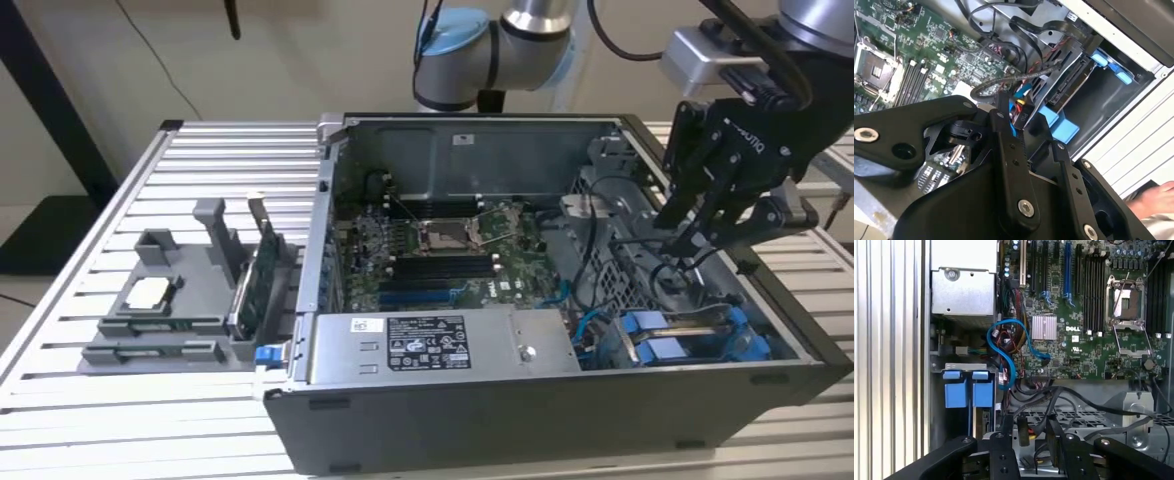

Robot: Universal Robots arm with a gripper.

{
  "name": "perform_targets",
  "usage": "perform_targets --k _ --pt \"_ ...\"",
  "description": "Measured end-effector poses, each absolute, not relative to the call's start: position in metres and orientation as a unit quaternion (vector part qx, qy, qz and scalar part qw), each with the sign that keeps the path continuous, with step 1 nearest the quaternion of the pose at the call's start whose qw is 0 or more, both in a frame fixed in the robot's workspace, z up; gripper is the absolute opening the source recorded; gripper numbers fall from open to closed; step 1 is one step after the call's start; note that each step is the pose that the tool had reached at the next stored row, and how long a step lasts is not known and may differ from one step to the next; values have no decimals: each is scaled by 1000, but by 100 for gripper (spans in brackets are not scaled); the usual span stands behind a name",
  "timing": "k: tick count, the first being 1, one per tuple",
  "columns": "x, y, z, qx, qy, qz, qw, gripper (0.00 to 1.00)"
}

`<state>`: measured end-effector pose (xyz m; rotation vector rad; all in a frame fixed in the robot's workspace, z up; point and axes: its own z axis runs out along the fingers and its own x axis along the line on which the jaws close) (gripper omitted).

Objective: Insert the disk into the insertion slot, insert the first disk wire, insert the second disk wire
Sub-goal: 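Insert the first disk wire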

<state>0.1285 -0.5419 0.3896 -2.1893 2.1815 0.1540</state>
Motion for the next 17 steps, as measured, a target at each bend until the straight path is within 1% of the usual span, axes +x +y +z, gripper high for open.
perform_targets --k 8,9,10,12,16,17 --pt "129 -548 389 -708 704 51 24 40" --pt "129 -549 389 -708 704 51 24 38" --pt "129 -549 389 -708 704 51 25 38" --pt "129 -549 389 -708 704 52 26 24" --pt "129 -549 389 -708 704 53 26 24" --pt "129 -549 389 -708 704 53 26 22"
